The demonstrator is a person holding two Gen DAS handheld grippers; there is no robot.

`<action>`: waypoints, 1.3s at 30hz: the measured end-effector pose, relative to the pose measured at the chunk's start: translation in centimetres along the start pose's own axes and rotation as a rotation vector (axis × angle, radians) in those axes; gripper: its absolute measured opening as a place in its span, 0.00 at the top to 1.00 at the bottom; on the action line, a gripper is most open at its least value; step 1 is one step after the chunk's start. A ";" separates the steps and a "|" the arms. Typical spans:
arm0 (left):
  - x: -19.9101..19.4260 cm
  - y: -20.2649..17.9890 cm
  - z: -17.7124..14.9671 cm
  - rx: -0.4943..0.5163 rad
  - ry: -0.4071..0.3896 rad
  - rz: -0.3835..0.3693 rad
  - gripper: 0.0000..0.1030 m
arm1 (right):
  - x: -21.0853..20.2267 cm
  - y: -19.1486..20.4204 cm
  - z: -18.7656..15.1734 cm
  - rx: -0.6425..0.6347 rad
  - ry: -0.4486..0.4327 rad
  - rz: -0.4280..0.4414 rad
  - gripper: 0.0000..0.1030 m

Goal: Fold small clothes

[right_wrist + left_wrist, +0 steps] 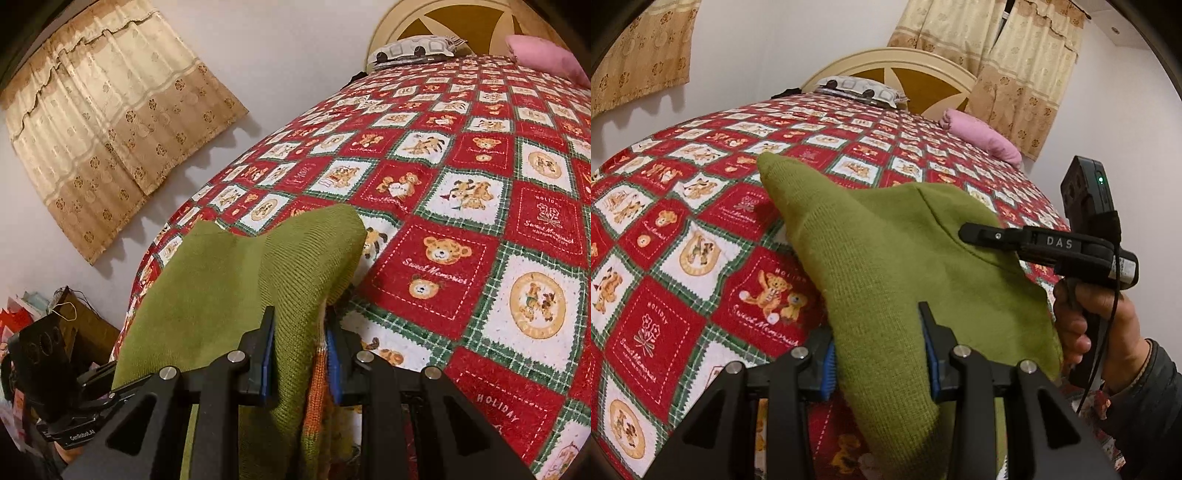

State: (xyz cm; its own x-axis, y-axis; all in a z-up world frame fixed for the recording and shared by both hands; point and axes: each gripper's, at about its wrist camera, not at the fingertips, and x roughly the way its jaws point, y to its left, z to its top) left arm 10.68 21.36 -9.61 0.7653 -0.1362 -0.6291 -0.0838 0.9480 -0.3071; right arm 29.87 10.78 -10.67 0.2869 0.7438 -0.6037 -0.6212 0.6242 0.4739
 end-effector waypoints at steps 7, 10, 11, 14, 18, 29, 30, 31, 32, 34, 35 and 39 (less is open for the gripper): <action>0.6 0.7 -0.6 -0.014 0.015 0.001 0.62 | 0.8 -0.6 -0.4 0.019 0.008 -0.005 0.76; 0.7 1.0 -0.9 -0.022 0.017 0.000 0.62 | 1.1 -0.8 -0.5 0.024 0.011 -0.007 0.76; 0.8 1.0 -0.9 -0.022 0.017 -0.001 0.61 | 1.1 -0.9 -0.5 0.023 0.012 -0.010 0.76; 0.8 1.1 -0.9 -0.021 0.017 0.000 0.61 | 1.4 -0.9 -0.5 0.021 0.018 -0.022 0.76; 0.8 1.2 -0.9 -0.029 0.013 -0.005 0.60 | 1.8 -1.3 -0.7 0.031 0.030 -0.031 0.76; 0.9 1.1 -1.0 -0.029 0.007 -0.001 0.58 | 2.2 -1.3 -1.2 0.019 0.035 -0.066 0.75; 0.9 1.1 -1.0 -0.029 0.007 0.000 0.58 | 2.2 -1.3 -1.1 0.016 0.036 -0.071 0.75; 0.8 1.0 -1.0 -0.031 0.006 0.000 0.58 | 2.2 -1.3 -1.1 0.015 0.036 -0.073 0.75; 0.8 1.0 -1.1 -0.033 0.006 0.001 0.58 | 2.2 -1.2 -1.1 0.013 0.036 -0.077 0.75; 0.9 1.0 -1.1 -0.035 0.007 0.003 0.57 | 2.1 -1.0 -1.2 0.008 0.034 -0.086 0.74; 0.9 1.1 -1.1 -0.037 0.007 0.004 0.57 | 2.1 -1.0 -1.2 0.004 0.032 -0.091 0.74; 0.5 1.2 -0.9 -0.048 0.010 0.009 0.55 | 1.7 -0.8 -1.2 -0.002 0.022 -0.106 0.64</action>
State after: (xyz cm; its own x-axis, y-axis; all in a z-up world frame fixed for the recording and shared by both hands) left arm 10.39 22.20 -11.00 0.7581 -0.1303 -0.6390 -0.1219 0.9342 -0.3352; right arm 29.97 11.25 -12.88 0.3349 0.6685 -0.6641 -0.5895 0.6984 0.4057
